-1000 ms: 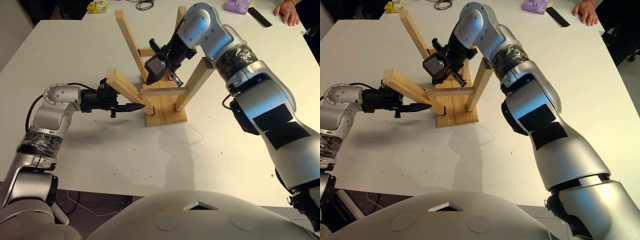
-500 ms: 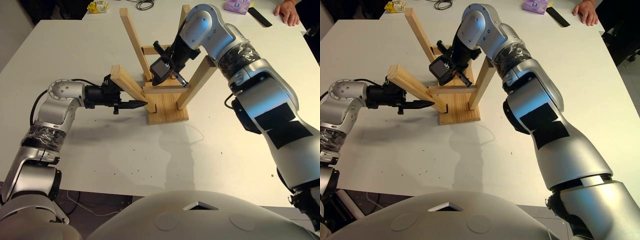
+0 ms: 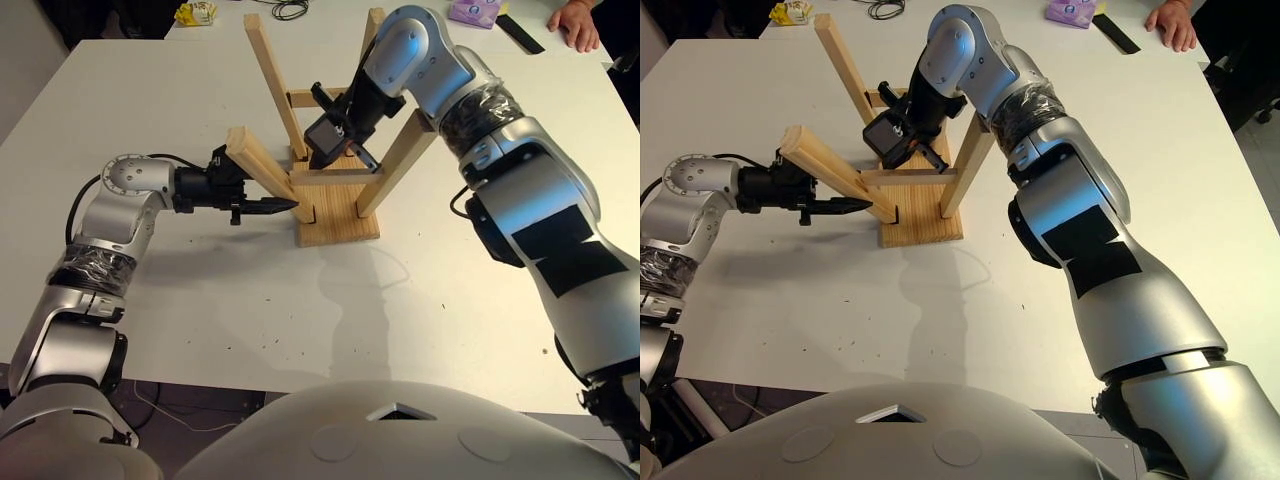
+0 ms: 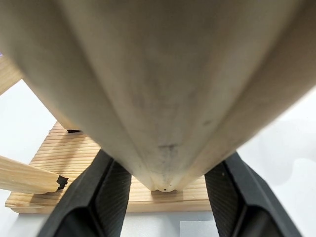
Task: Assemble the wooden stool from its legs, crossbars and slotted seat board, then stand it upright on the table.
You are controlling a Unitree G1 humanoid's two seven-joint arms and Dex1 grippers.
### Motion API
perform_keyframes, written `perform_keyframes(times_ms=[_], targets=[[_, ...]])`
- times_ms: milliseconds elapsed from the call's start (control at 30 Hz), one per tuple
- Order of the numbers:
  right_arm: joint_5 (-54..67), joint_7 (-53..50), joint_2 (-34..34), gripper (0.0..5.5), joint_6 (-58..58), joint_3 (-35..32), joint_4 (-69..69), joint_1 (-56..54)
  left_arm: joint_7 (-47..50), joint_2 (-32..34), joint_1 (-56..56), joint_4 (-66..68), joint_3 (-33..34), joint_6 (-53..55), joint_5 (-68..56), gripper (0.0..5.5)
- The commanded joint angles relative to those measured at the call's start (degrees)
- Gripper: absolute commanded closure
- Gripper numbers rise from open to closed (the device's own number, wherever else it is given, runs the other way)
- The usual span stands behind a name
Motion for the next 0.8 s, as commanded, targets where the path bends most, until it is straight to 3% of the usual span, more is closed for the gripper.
perform_keyframes(times_ms=[33, 800], targets=[[4.73, 4.24, 2.29, 5.50, 1.27, -0.96, -0.81, 1.09, 1.42, -2.66, 8.13, 7.49, -11.98, 6.82, 15.87, 3.44], [6.04, 4.31, 1.28, 5.50, 2.05, 0.73, -2.48, 2.90, -0.20, -5.24, 0.93, 13.49, -16.28, 4.82, 19.58, 3.44]])
